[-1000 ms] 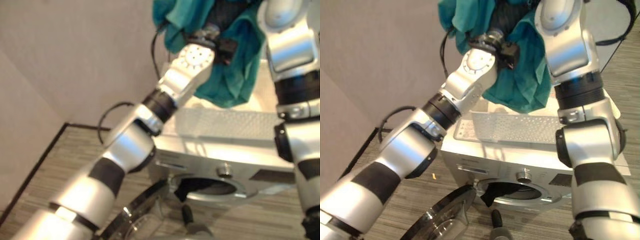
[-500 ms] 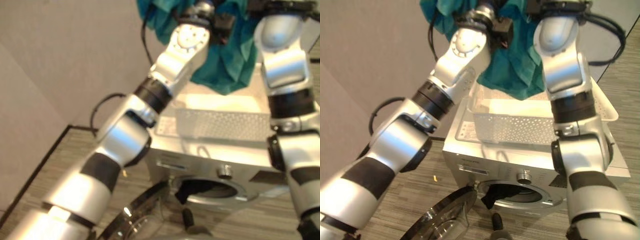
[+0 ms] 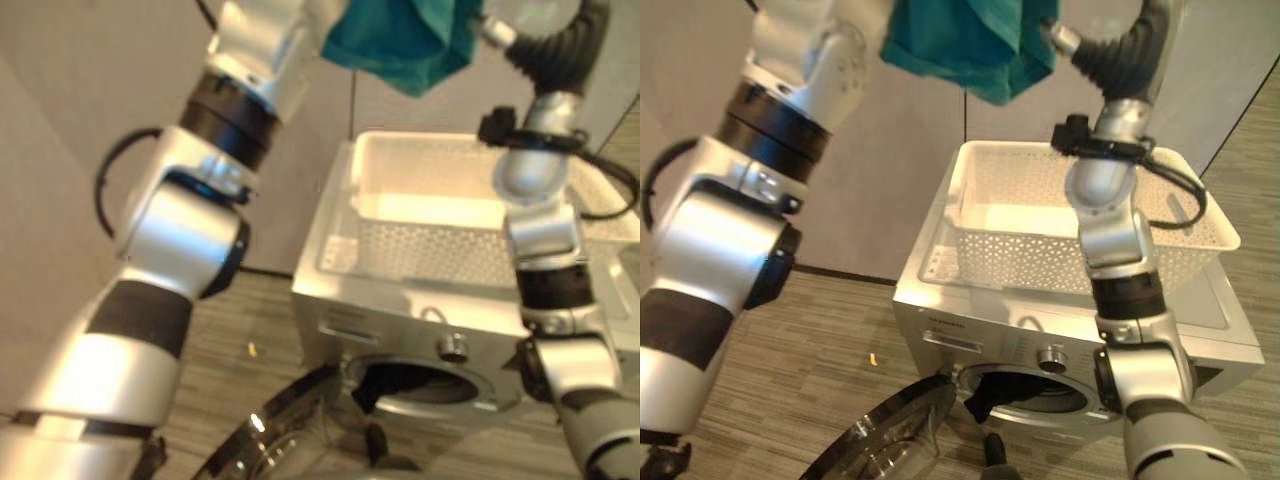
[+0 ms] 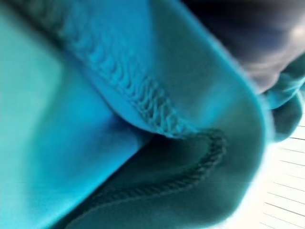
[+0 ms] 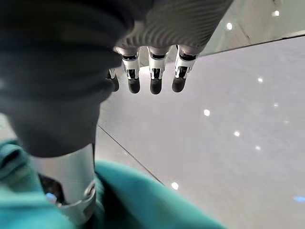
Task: Grab the laundry basket,head to the washer,open it,put in the laundry and shut it.
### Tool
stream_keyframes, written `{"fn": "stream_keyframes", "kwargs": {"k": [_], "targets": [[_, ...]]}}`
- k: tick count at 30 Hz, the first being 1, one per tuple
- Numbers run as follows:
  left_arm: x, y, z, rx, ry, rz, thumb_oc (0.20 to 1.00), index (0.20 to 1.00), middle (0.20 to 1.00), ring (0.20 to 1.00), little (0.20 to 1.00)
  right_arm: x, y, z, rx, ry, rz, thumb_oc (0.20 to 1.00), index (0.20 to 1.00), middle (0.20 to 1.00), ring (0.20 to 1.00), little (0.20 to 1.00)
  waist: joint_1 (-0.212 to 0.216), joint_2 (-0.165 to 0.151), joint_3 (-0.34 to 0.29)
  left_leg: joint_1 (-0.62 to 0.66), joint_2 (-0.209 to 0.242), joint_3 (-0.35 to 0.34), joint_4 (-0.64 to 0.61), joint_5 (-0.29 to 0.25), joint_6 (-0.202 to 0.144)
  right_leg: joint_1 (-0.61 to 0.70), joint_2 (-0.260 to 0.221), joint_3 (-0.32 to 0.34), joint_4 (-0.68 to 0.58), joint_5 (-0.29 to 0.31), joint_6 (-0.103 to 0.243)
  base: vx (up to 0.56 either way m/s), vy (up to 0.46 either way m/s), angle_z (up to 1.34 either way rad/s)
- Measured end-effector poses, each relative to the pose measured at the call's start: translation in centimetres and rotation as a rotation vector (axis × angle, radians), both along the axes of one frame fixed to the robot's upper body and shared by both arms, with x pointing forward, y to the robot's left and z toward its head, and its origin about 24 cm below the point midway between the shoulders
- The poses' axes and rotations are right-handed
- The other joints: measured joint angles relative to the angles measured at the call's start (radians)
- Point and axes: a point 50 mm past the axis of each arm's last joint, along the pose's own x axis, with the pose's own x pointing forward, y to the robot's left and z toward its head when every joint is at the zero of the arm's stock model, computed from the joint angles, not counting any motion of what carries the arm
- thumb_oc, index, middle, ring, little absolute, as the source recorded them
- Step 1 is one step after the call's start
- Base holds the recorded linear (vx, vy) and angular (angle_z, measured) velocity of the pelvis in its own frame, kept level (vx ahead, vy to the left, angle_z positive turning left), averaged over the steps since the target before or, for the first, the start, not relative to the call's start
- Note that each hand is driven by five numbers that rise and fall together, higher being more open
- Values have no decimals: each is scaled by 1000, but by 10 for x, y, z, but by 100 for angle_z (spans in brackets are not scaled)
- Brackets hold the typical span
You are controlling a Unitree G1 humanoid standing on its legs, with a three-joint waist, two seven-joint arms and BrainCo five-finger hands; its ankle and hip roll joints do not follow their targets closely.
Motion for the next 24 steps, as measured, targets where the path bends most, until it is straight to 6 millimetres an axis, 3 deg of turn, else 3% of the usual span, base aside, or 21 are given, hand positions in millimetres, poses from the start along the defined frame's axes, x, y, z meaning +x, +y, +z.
{"fn": "stream_keyframes", "kwargs": {"k": [6,10,12,15,17,21,22,23,24], "targets": [[-23,3,-11,-10,-131,-77,200,200,200,200,200,-3,-2,-14,-49,47,-9,1000,1000,1000,1000,1000,21,-21,-11,-4,-7,-7,0,0,-1,0,-11,-9,0,7,1,-87,43,5],[-18,12,-62,7,-94,-75,200,200,200,200,200,-2,-3,-23,-98,76,-49,1000,1000,1000,1000,1000,47,-58,-36,-4,-17,-14,0,0,0,1,-21,-11,0,8,5,-90,47,2],[-13,18,-80,2,-56,-67,200,200,200,200,200,-3,-3,-23,-118,72,-64,1000,1000,1000,1000,1000,60,-77,-40,-4,-21,-20,0,2,2,1,-28,-14,0,7,6,-87,75,3],[-6,27,-123,4,36,-56,200,200,200,200,200,-4,-9,-17,-173,61,-145,1000,1000,1000,1000,1000,76,-102,-45,-6,-29,-26,2,5,8,2,-34,-14,0,12,11,-69,58,6],[5,34,-158,20,155,-38,200,200,200,200,200,-5,-21,-10,-232,66,-247,1000,1000,1000,1000,1000,106,-143,-49,-5,-32,-26,5,7,9,2,-36,-14,0,19,13,-81,74,-1],[12,52,-177,37,226,9,200,200,200,200,200,-9,-29,-8,-289,102,-307,1000,1000,1000,1000,1000,101,-166,-53,-3,-33,-25,5,7,10,4,-36,-16,0,23,9,-48,51,0],[11,62,-182,75,238,26,200,200,200,200,200,-19,-32,-13,-348,134,-317,1000,1000,1000,1000,1000,99,-167,-53,-2,-31,-24,6,7,10,4,-35,-18,0,27,4,-96,47,3],[10,80,-189,107,257,68,200,200,200,200,200,-34,-33,-35,-412,208,-307,1000,1000,1000,1000,1000,95,-167,-52,7,-24,-23,6,7,9,14,-30,-23,0,32,-3,-59,33,2],[12,86,-192,105,273,87,200,200,200,200,200,-36,-36,-44,-431,256,-299,1000,1000,1000,1000,1000,88,-168,-50,14,-26,-19,6,7,9,20,-28,-25,0,33,-4,-84,14,1]]}}
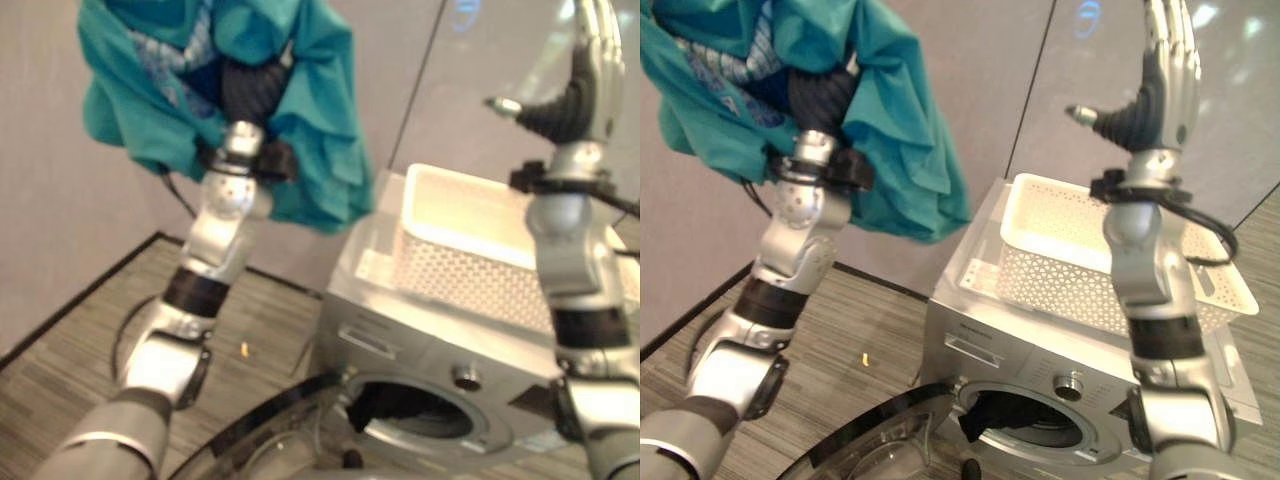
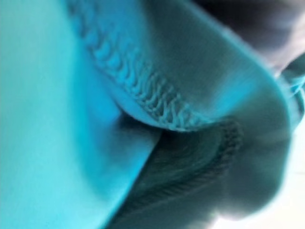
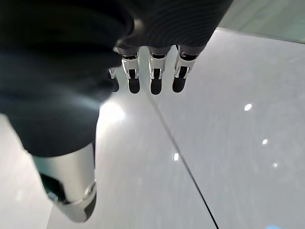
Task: Grab the laundry basket,head to the washer,open it,put in the laundry and shut it.
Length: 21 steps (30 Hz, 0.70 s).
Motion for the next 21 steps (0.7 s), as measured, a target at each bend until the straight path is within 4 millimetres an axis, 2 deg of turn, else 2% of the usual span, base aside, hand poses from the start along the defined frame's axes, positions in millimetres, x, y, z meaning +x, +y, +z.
{"fn": "stream_keyframes", "kwargs": {"k": [1,2,3,4,7,9,12,15,18,19,21], "targets": [[0,0,-2,0,7,-6,200,200,200,200,200,-7,-5,-9,-9,44,-4,1000,1000,1000,1000,1000,2,-3,0,2,1,5,0,0,0,5,-1,-4,0,0,0,5,-3,12],[0,-3,-4,4,16,-25,200,200,200,200,200,-23,-15,-27,-12,119,-24,1000,1000,1000,1000,1000,3,-8,6,7,6,5,0,0,0,16,0,-13,0,0,0,-29,-6,20],[1,-4,-6,13,22,-34,200,200,200,200,200,-33,-21,-48,-26,219,-36,1000,1000,1000,1000,1000,0,-15,4,7,8,10,0,0,0,18,0,-13,0,0,0,-27,2,4],[2,0,-7,32,31,-26,200,200,200,200,200,-42,-26,-78,-39,393,-34,1000,1000,1000,1000,1000,-5,-28,8,18,4,19,0,0,0,23,1,-14,0,0,0,-55,-10,-11],[3,-4,-11,51,45,-50,200,200,200,200,200,-66,-38,-117,-30,623,-45,1000,1000,1000,1000,1000,-22,-45,20,20,4,17,0,0,0,31,-3,-20,0,0,0,-36,-21,2],[3,-5,-12,67,51,-59,200,200,200,200,200,-76,-40,-132,-16,728,-26,1000,1000,1000,1000,1000,-36,-64,32,20,4,15,0,0,0,31,-4,-25,0,0,0,0,0,0],[4,-7,-15,103,70,-67,200,200,200,200,200,-81,-43,-133,-7,762,-6,1000,1000,1000,1000,1000,-50,-75,40,19,4,14,0,0,0,30,-5,-30,0,0,0,-30,-3,2],[6,-4,-16,138,79,-51,200,200,200,200,200,-90,-47,-123,-34,757,-22,1000,1000,1000,1000,1000,-53,-70,48,19,5,9,0,-1,0,32,-5,-32,0,-1,0,20,7,3],[6,3,-15,162,74,-30,200,200,200,200,200,-122,-74,-88,-141,702,-174,1000,1000,1000,1000,1000,-70,-58,57,18,8,9,0,-1,-1,34,-4,-30,0,-1,1,13,8,6],[6,9,-14,155,74,-11,200,200,200,200,200,-125,-85,-75,-150,654,-245,1000,1000,1000,1000,1000,-75,-61,55,22,9,10,0,-1,-1,34,-1,-28,0,-1,1,23,-11,-17],[7,17,-14,148,77,17,200,200,200,200,200,-127,-96,-58,-167,589,-307,1000,1000,1000,1000,1000,-98,-73,48,27,8,23,0,-2,-1,32,3,-15,0,-1,1,10,-8,-22]]}}
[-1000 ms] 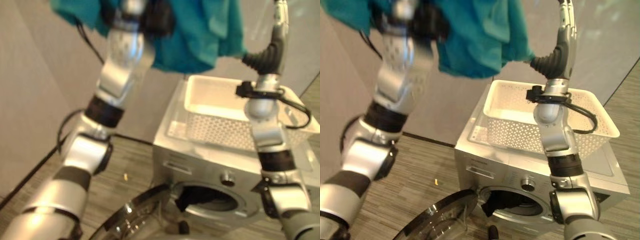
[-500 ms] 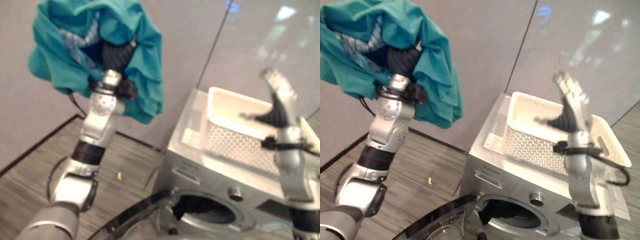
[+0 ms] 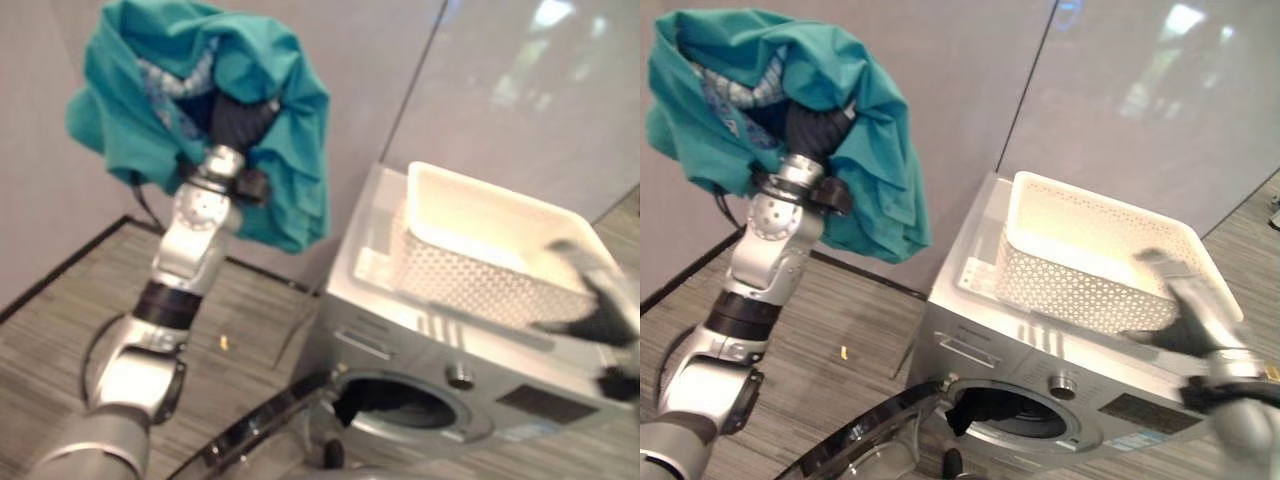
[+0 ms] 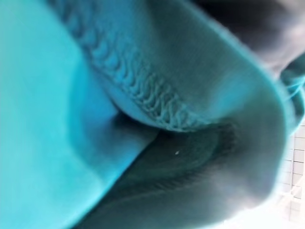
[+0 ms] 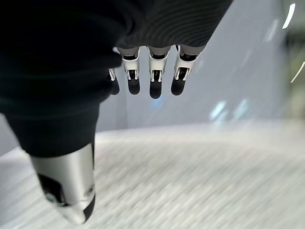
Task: Grab the laundry basket,head to the washer,open it,put in the laundry and shut it.
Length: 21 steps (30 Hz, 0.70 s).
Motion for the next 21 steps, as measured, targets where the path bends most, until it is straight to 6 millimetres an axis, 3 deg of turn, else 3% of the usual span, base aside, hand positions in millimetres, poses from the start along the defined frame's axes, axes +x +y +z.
{"fn": "stream_keyframes", "kwargs": {"k": [4,7,8,10,12,14,15,16,17,21], "targets": [[-3,4,-7,7,14,6,200,200,200,200,200,-1,-3,0,7,-33,-13,1000,1000,1000,1000,1000,-36,-18,-10,15,-1,28,0,-15,-1,-4,14,34,0,0,2,-3,-5,-26],[-4,12,-13,3,28,30,200,200,200,200,200,-2,-4,0,2,-31,-16,1000,1000,1000,1000,1000,-40,-17,-12,26,-13,54,0,-21,2,-5,12,60,-1,-29,40,-2,9,-33],[-4,14,-17,3,40,38,200,200,200,200,200,-1,-4,2,1,-51,-17,1000,1000,1000,1000,1000,-43,-7,-17,26,-12,62,0,-24,3,-11,14,65,-1,-59,59,-13,17,-40],[-4,12,-20,19,44,43,200,200,200,200,200,7,1,7,17,-135,6,1000,1000,1000,1000,1000,-51,12,-21,25,-11,79,0,-23,3,-23,17,70,-1,-69,58,-25,23,-33],[-4,10,-23,22,50,40,200,200,200,200,200,14,7,-1,72,-159,33,1000,1000,1000,1000,1000,-55,23,-26,25,-10,79,0,-24,3,-26,26,79,-1,-64,52,-30,17,-10],[-4,8,-30,33,66,36,200,200,200,200,200,19,19,-32,195,-100,66,1000,1000,1000,1000,1000,-54,30,-35,25,-9,79,0,-23,3,-30,30,85,-1,-44,38,-33,6,-7],[-5,8,-34,34,79,34,200,200,200,200,200,17,29,-60,280,2,87,1000,1000,1000,1000,1000,-54,38,-38,24,-5,81,0,-23,3,-31,35,89,0,-31,30,-32,0,-4],[-5,9,-39,34,95,41,200,200,200,200,200,1,44,-113,384,265,116,1000,1000,1000,1000,1000,-42,52,-38,25,3,84,0,-23,3,-32,42,86,0,-24,23,-40,-1,-4],[-5,10,-40,34,97,45,200,200,200,200,200,-10,50,-138,429,407,120,1000,1000,1000,1000,1000,-36,57,-38,24,6,90,0,-23,3,-31,44,85,0,-22,21,-45,-2,-5],[-5,18,-35,37,84,75,200,200,200,200,200,-53,55,-198,521,766,58,1000,1000,1000,1000,1000,-53,57,-24,16,1,104,21,-42,6,-32,37,84,0,5,-5,-75,6,-7]]}}
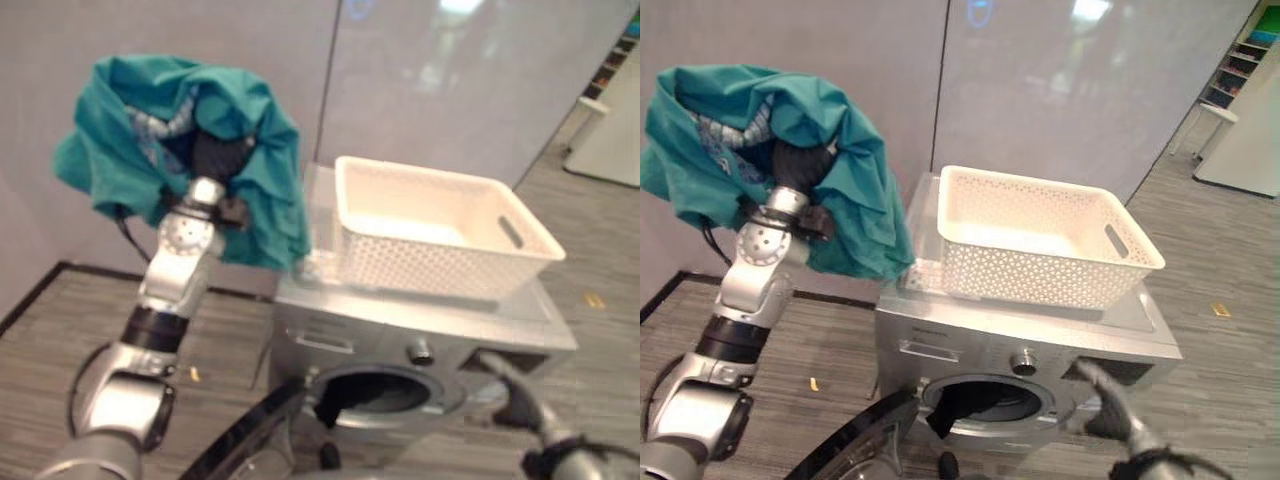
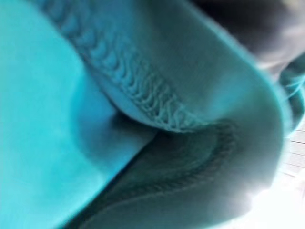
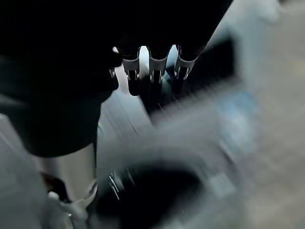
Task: Grab the laundry basket,head to the washer,open it,put in the laundry and shut it.
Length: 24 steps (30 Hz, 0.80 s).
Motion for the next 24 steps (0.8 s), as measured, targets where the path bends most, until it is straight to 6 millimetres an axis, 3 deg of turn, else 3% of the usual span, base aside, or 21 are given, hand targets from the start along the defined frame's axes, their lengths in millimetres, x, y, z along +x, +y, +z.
{"fn": "stream_keyframes", "kwargs": {"k": [2,4,5,7,8,9,10,13,15,24], "targets": [[0,0,0,4,-2,7,200,200,200,200,200,-4,0,-19,7,58,-19,1000,1000,1000,1000,1000,-1,-16,22,1,-12,1,4,-6,-11,-2,-10,0,0,15,-2,-74,9,-4],[-1,-3,-3,16,2,3,200,200,200,200,200,-11,7,-52,49,187,-44,1000,1000,1000,1000,1000,11,-45,32,-8,-14,-3,15,-8,-7,-5,-18,-3,0,38,9,-56,5,9],[-4,-3,-3,27,-5,2,200,200,200,200,200,-20,11,-63,68,237,-59,1000,1000,1000,1000,1000,18,-49,35,-9,-15,-5,13,-5,-3,-4,-23,-5,0,30,14,-51,8,20],[-12,-3,-2,36,-29,-9,200,200,200,200,200,-33,16,-75,79,317,-54,1000,1000,1000,1000,1000,40,-50,35,-10,-19,-13,12,-4,-2,8,-34,-20,0,-67,34,-46,6,10],[-16,-3,2,33,-55,-16,200,200,200,200,200,-38,18,-84,82,361,-48,1000,1000,1000,1000,1000,54,-48,45,-7,-21,-19,14,-4,-2,11,-39,-36,3,-71,43,-43,4,21],[-19,-6,5,28,-80,-29,200,200,200,200,200,-41,21,-96,83,424,-33,1000,1000,1000,1000,1000,69,-33,61,-8,-15,-30,16,-5,-2,14,-38,-52,10,-37,40,-36,7,21],[-20,-5,7,28,-91,-28,200,200,200,200,200,-41,21,-96,79,426,-32,1000,1000,1000,1000,1000,73,-22,68,-8,-13,-30,15,-5,-2,14,-33,-53,8,-35,39,-32,24,20],[-20,1,10,17,-104,-11,200,200,200,200,200,-10,22,-93,32,351,17,1000,1000,1000,1000,1000,78,18,109,-8,-16,-27,24,-5,-3,18,-38,-54,9,-28,30,-51,37,-5],[-19,0,8,11,-96,-17,200,200,200,200,200,-2,27,-99,35,363,36,1000,1000,1000,1000,1000,76,27,126,-3,-20,-27,32,-5,-2,31,-43,-55,10,-28,29,-30,35,2],[-22,-3,-3,-20,-65,-42,200,200,200,200,200,-7,40,-116,54,440,40,1000,1000,1000,1000,1000,90,32,150,39,-40,-20,15,-11,6,45,-48,-36,25,-22,30,-33,18,-6]]}}
